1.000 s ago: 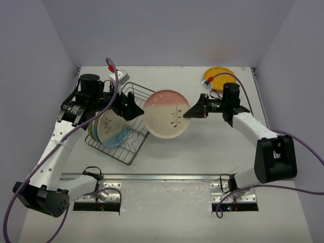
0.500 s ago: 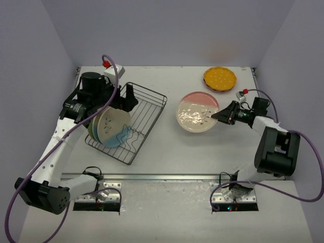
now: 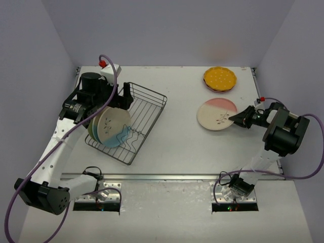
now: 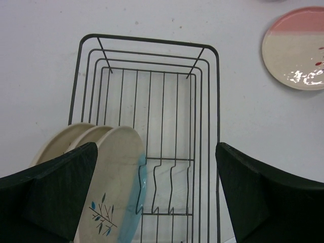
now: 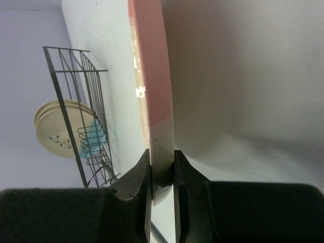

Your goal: Unload the plates from the dish rack

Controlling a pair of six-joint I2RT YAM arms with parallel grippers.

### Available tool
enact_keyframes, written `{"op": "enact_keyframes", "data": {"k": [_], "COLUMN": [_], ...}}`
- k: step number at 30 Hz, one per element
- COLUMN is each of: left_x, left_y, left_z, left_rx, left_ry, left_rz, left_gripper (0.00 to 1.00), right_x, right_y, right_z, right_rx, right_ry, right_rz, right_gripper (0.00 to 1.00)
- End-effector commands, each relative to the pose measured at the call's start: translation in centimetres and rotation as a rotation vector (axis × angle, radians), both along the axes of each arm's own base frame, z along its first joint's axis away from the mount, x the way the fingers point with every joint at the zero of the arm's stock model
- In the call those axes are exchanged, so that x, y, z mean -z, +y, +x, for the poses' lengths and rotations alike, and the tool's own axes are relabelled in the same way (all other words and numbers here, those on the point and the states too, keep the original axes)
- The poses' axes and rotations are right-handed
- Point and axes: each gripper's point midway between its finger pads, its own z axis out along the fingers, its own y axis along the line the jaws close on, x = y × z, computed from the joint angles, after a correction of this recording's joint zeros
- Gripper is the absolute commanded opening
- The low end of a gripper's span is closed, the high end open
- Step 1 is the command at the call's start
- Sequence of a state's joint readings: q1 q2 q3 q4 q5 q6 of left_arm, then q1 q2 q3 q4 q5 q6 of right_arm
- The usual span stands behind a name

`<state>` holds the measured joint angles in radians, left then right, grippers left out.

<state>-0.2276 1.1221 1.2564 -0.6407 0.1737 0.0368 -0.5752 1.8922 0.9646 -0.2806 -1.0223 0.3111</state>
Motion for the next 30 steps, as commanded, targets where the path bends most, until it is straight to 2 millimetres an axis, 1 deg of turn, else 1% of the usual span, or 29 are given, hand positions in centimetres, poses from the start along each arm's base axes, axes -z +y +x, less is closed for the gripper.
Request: {"op": "enact_keyframes", "data": {"k": [1,3,5,10,12,15,16,17,18,19,24,26,28,29,30], "left_x": [-1.5,-1.0,-1.0,-0.2,0.2,1.8,2.7,3.1,3.6,4.3,6.8,7.7,8.5,8.9,9.8], "left_y": [1.1,2.2,3.0,4.8,5.4,6.9,7.4,7.6,7.8,7.9,8.3,8.1,8.0,8.0,7.9], "left_z": [0.2,0.2,0.1,-0.2,-0.2,-0.5,-0.7,-0.9,-1.0,-1.3,-2.1,-2.3,-2.4,-2.5,-2.6], "left_rx": [-0.059,-0.106,-0.144,-0.213,-0.232,-0.283,-0.286,-0.286,-0.285,-0.277,-0.247,-0.23,-0.217,-0.212,-0.2], "left_ry": [-0.04,-0.036,-0.039,-0.02,-0.012,0.021,0.047,0.059,0.073,0.096,0.179,0.203,0.227,0.238,0.267], "left_rz": [0.004,0.031,0.053,0.112,0.138,0.215,0.245,0.261,0.274,0.294,0.352,0.359,0.363,0.365,0.372], "left_gripper": [1.0,1.0,1.0,1.0,1.0,1.0,1.0,0.98,0.96,0.92,0.73,0.69,0.67,0.67,0.66], "right_x": [-0.8,0.3,1.7,3.3,3.2,3.4,3.4,3.4,3.3,3.1,1.7,1.0,-0.4,-0.6,-2.0], "right_y": [-2.4,-3.4,-4.8,-7.3,-8.0,-9.0,-9.7,-10.0,-10.4,-11.0,-12.4,-12.3,-11.9,-11.7,-10.9], "right_z": [2.3,2.5,2.6,2.9,3.3,3.3,3.4,3.4,3.4,3.5,3.8,3.8,4.1,4.1,4.3], "right_rx": [0.005,0.026,0.055,0.088,0.094,0.097,0.107,0.111,0.114,0.123,0.109,0.101,0.082,0.076,0.051], "right_ry": [-0.056,-0.008,0.051,0.129,0.132,0.149,0.158,0.161,0.162,0.163,0.12,0.095,0.05,0.043,-0.002], "right_rz": [-0.089,-0.132,-0.213,-0.336,-0.37,-0.421,-0.458,-0.478,-0.499,-0.532,-0.66,-0.688,-0.724,-0.728,-0.753], "right_gripper": [0.0,0.0,0.0,0.01,0.09,0.19,0.2,0.24,0.28,0.35,0.47,0.51,0.54,0.55,0.6]}}
